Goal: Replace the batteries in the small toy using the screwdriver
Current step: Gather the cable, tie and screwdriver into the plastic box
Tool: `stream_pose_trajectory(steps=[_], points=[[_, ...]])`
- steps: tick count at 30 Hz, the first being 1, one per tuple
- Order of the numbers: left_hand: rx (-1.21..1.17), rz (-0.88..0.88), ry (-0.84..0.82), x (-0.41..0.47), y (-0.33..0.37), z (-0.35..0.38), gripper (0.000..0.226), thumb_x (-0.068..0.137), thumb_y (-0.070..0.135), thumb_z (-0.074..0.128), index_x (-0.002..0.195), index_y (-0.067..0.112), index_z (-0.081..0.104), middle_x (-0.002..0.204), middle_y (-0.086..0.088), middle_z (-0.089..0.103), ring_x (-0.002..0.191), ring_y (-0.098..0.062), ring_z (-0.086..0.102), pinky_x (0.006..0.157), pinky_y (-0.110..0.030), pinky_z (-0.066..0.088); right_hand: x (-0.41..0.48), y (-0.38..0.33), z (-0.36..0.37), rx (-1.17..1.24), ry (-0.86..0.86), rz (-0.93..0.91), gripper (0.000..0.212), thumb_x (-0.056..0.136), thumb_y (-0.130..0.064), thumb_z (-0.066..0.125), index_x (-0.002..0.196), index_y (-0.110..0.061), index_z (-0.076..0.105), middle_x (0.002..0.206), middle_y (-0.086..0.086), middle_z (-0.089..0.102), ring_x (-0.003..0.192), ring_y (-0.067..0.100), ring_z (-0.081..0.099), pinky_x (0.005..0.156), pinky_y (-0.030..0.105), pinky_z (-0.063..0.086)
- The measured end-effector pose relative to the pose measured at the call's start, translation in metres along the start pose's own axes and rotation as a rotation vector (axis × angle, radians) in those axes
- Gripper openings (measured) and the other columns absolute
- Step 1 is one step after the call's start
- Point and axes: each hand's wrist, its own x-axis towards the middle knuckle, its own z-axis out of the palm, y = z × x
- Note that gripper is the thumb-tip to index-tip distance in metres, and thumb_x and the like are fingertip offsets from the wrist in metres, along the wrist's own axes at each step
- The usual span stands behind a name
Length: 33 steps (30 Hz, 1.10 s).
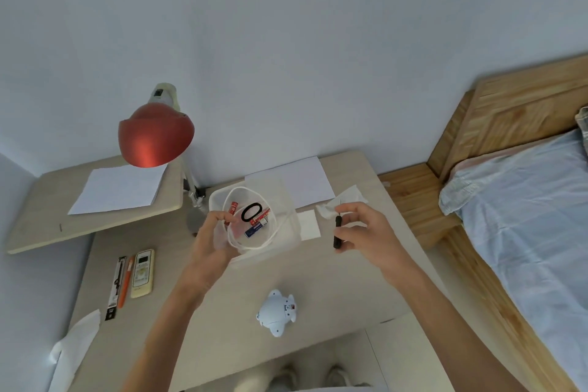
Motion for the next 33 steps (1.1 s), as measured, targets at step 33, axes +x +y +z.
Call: stream_pose_trajectory(steps=[33], points=[[0.335, 0.571, -1.111, -0.182, 0.141, 0.331, 0.058, 0.084, -0.001, 0.082, 0.126, 0.033, 0.060, 0.136, 0.021, 0.061, 0.126, 0.005, 0.056, 0.097, -0.031, 0.054, -0.441, 0.046, -0.148, 0.437, 1.067, -0.207, 0.037, 0.092, 0.003, 0.075, 0.124, -0.016, 0.076, 0.118, 0.003, 0.077, 0.085, 0.037, 0.075, 0.099, 0.057, 0.059]])
